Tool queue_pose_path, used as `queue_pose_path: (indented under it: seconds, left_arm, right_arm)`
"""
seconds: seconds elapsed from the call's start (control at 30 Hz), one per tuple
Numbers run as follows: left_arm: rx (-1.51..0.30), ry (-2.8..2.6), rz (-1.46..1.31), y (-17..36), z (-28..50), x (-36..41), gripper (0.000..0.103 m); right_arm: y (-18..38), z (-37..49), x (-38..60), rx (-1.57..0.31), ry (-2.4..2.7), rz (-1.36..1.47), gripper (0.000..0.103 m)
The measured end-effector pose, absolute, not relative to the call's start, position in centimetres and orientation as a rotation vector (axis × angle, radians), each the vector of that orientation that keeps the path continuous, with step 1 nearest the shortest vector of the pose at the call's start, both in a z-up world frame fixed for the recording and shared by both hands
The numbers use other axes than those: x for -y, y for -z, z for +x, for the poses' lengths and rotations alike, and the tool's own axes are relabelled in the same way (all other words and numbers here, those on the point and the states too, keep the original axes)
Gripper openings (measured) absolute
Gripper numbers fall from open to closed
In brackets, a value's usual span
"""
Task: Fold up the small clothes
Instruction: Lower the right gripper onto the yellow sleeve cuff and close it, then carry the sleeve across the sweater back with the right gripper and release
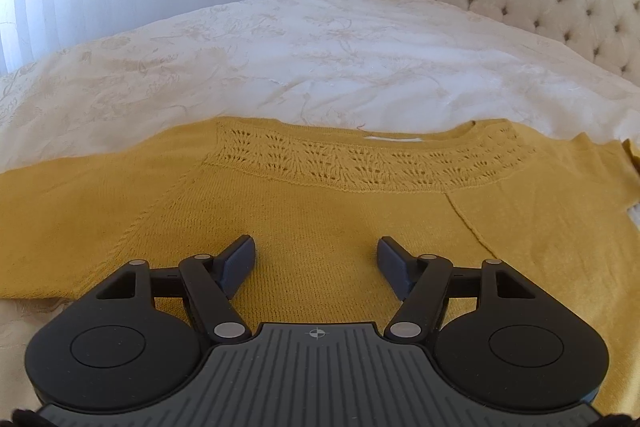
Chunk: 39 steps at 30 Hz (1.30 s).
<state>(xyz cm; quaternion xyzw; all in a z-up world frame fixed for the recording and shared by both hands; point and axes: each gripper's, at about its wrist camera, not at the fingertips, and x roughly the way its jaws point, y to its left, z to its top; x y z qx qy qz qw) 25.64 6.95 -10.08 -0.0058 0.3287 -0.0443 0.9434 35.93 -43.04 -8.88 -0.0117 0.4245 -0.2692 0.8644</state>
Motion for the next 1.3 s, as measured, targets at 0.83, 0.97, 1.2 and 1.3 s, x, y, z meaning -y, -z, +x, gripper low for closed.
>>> queue_pose_path:
  seconds: [0.83,0.97,1.2,1.3]
  left_arm:
    - [-0.676,0.061,-0.112,6.5,25.5,-10.9,0.066]
    - [-0.688,0.086,-0.128,6.5,25.6,-11.2,0.066]
    - [-0.727,0.119,-0.132,7.1,26.2,-11.5,0.067]
    - [-0.737,0.113,-0.137,7.3,26.3,-11.8,0.067]
  right_arm:
    - [-8.2,32.2,14.8,-0.912,-0.323,0.181,0.01]
    - [-5.3,33.5,9.4,-0.936,-0.434,0.119,0.01]
    - [0.2,35.2,4.8,-0.984,-0.518,0.107,0.01]
    - [1.7,35.0,4.7,-0.973,-0.515,0.125,0.012]
